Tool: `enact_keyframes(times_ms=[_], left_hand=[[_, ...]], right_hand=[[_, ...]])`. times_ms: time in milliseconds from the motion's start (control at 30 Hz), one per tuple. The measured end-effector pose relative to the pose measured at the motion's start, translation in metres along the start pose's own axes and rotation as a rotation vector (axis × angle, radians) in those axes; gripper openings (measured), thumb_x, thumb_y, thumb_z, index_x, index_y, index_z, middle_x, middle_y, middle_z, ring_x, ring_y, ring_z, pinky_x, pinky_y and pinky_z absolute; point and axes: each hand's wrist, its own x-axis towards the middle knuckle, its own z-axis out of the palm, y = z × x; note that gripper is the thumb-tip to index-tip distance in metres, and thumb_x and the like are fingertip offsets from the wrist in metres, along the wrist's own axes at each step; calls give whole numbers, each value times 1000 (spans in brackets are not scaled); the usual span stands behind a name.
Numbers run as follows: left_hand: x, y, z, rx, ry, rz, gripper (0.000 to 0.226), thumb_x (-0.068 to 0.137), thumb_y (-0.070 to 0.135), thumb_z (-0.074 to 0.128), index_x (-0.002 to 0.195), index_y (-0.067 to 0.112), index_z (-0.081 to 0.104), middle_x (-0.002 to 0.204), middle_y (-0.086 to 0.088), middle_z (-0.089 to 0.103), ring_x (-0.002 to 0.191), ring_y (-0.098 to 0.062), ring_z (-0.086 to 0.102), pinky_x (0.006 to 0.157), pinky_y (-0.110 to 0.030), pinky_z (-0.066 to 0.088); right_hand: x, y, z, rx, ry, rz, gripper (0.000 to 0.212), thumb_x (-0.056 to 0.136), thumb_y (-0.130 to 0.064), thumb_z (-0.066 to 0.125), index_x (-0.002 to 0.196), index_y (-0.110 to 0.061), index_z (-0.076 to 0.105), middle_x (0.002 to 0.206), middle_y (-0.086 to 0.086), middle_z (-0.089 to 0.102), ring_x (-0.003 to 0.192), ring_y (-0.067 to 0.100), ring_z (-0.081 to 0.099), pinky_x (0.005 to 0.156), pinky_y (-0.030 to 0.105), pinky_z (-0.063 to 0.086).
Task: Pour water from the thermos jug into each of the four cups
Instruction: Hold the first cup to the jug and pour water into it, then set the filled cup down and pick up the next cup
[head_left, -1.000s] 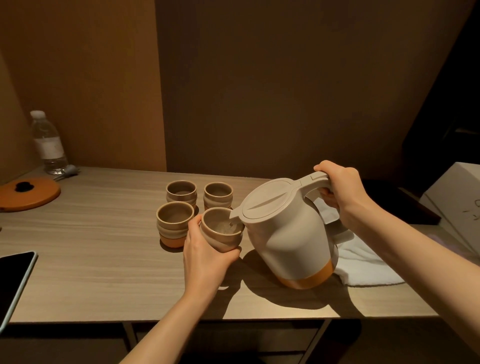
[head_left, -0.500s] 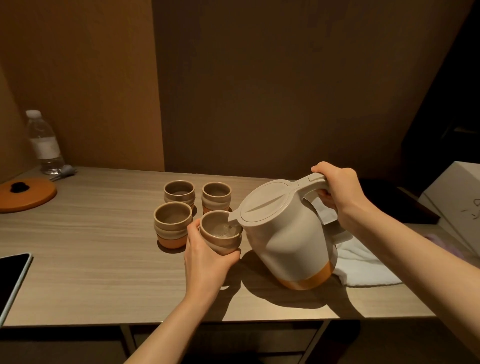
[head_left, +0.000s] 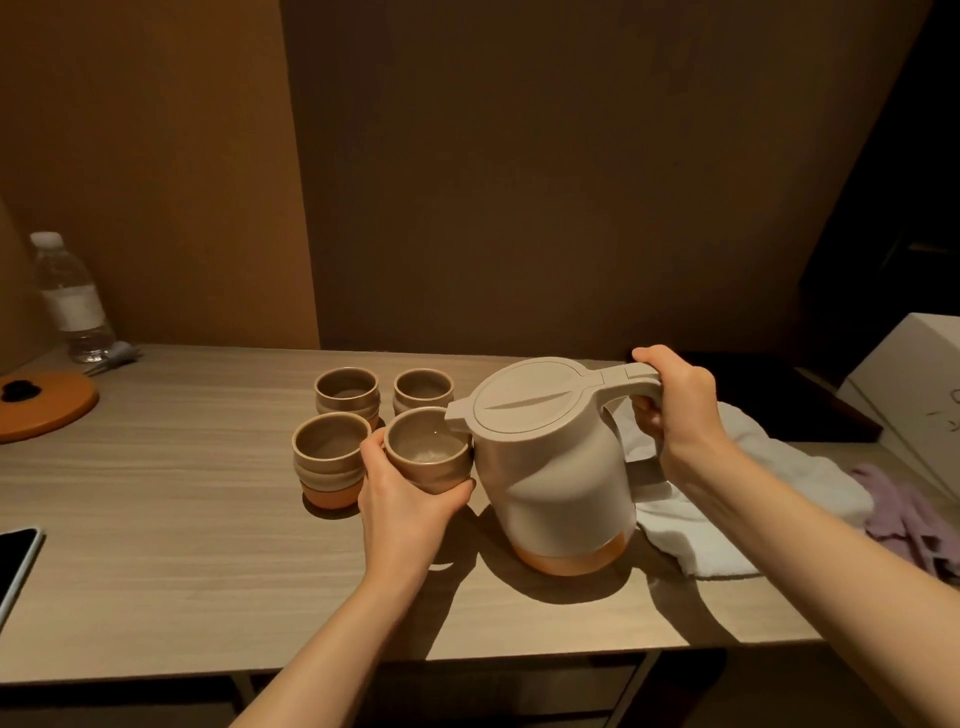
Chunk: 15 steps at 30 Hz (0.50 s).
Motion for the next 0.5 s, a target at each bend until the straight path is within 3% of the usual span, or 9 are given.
enact_keyframes(times_ms=[167, 500], left_hand=[[11, -4, 7, 25, 12, 10, 97, 53, 30, 93, 129, 29, 33, 123, 8, 53, 119, -17, 51, 98, -40, 48], [25, -34, 31, 88, -6, -29, 98, 53, 18, 92, 128, 25, 30, 131, -3, 47, 122, -21, 46, 91, -27, 40]], right_hand=[[2, 9, -3, 65, 35, 3, 44, 87, -23, 56, 44, -18, 48, 39, -8, 42, 35, 5, 35, 37, 19, 24], [4, 24, -16, 90, 84, 48, 47, 88, -34, 56, 46, -17, 45, 45, -3, 42, 40, 9, 36, 43, 24, 25]])
